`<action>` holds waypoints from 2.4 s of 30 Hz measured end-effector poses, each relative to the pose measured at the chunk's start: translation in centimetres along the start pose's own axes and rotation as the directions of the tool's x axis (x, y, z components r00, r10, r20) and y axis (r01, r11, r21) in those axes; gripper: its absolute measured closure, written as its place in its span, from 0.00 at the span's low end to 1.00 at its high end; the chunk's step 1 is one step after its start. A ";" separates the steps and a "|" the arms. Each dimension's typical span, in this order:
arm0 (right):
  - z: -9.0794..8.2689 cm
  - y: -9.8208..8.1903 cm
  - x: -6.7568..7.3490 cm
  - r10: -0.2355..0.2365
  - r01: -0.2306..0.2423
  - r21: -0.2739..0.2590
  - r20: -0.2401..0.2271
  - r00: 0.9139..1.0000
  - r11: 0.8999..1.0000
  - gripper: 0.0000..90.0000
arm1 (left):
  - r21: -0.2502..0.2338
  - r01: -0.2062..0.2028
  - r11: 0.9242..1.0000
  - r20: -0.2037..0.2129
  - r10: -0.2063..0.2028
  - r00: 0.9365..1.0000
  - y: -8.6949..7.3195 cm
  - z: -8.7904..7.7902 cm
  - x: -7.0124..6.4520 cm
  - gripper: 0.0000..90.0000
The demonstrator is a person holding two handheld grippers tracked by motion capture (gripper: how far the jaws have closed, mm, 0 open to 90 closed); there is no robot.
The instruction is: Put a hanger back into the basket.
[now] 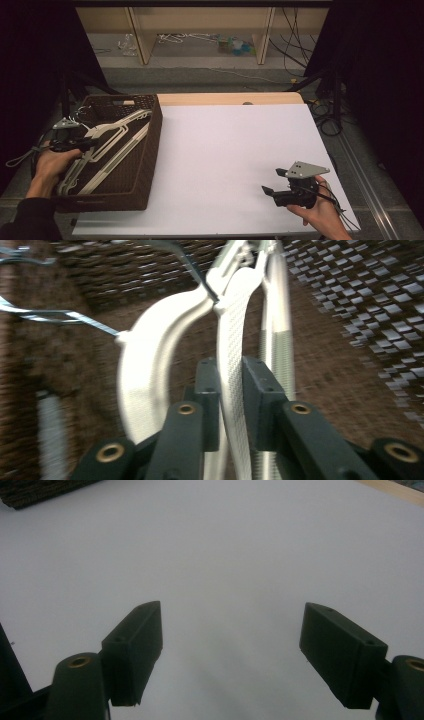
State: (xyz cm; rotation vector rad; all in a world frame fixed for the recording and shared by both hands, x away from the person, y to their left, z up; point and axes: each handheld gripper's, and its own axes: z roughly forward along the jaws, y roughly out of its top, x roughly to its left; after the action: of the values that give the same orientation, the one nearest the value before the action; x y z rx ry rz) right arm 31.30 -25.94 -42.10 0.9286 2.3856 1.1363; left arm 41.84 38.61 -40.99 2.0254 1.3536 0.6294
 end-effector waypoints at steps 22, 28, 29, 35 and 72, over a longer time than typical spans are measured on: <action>0.2 -0.1 0.1 0.010 -0.010 -0.033 0.003 1.000 0.999 0.29 | -0.205 0.045 0.978 0.097 -0.025 0.995 1.1 -3.5 -5.2 0.41; 0.2 0.0 0.2 0.024 -0.024 -0.042 0.002 1.000 0.999 0.28 | -0.259 0.026 0.966 0.159 0.016 0.987 1.9 -4.6 -9.0 0.38; 0.3 0.0 0.1 0.019 -0.019 -0.045 0.003 1.000 0.999 0.28 | -0.268 0.012 0.963 0.162 0.033 0.986 2.1 -4.7 -9.6 0.37; 0.3 0.0 0.1 0.045 -0.044 -0.072 0.004 0.999 0.996 0.24 | -0.300 -0.025 0.954 0.211 0.092 0.973 2.3 -5.2 -13.4 0.34; -0.7 -0.3 1.9 0.066 -0.068 -0.249 -0.018 0.998 0.966 0.19 | -0.436 -0.094 0.895 0.330 0.256 0.908 -4.3 -4.1 -25.5 0.18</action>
State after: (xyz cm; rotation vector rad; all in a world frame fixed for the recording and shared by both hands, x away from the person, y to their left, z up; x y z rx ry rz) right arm 29.43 -25.23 -41.96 0.9240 2.1668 1.4307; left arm 27.05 17.05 -42.47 1.8111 0.7365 0.5119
